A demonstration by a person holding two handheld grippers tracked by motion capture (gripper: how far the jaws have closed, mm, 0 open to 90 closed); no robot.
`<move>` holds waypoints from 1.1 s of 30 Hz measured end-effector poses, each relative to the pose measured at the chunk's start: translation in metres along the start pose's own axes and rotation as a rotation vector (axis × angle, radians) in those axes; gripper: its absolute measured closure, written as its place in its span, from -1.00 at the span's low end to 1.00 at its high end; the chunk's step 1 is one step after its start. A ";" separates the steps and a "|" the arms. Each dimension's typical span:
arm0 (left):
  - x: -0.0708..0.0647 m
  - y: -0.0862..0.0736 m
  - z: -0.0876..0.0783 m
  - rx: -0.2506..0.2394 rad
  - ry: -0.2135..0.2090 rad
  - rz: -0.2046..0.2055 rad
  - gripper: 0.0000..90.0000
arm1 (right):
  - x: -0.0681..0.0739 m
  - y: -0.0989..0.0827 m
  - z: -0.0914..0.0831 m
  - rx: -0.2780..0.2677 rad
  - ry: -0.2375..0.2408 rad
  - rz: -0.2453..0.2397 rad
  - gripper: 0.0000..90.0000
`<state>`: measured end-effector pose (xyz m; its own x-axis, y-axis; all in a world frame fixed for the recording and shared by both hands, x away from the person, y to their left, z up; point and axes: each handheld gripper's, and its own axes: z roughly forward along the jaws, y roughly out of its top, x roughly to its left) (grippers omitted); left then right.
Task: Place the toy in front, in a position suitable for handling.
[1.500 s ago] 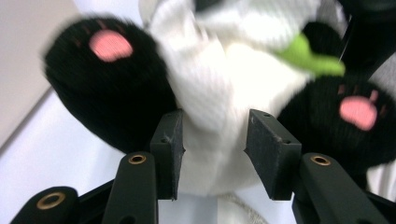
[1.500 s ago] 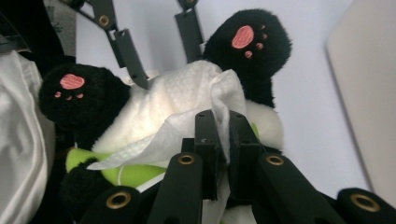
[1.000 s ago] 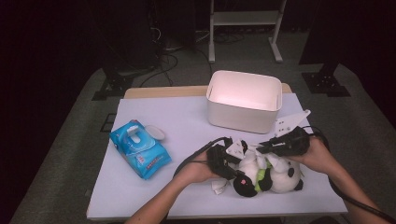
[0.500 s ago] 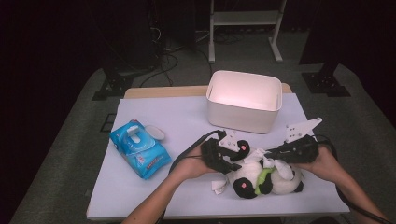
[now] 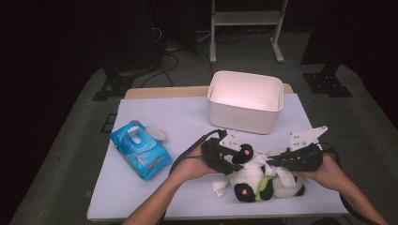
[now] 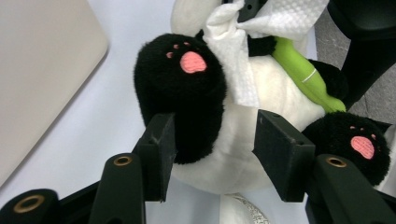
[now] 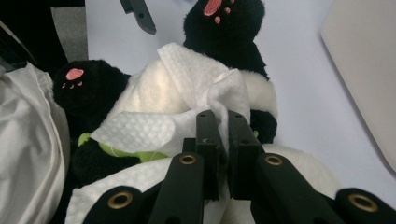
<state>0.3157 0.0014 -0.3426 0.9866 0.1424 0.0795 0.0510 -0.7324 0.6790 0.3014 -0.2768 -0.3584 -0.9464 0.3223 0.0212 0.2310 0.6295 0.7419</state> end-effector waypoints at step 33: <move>0.016 0.003 0.001 -0.012 0.040 0.044 0.34 | 0.012 0.026 0.006 -0.107 0.065 -0.055 0.88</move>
<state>0.3320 0.0007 -0.3399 0.9809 0.1369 0.1384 0.0056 -0.7306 0.6828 0.2969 -0.2525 -0.3425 -0.9705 0.2403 0.0196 0.1562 0.5646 0.8104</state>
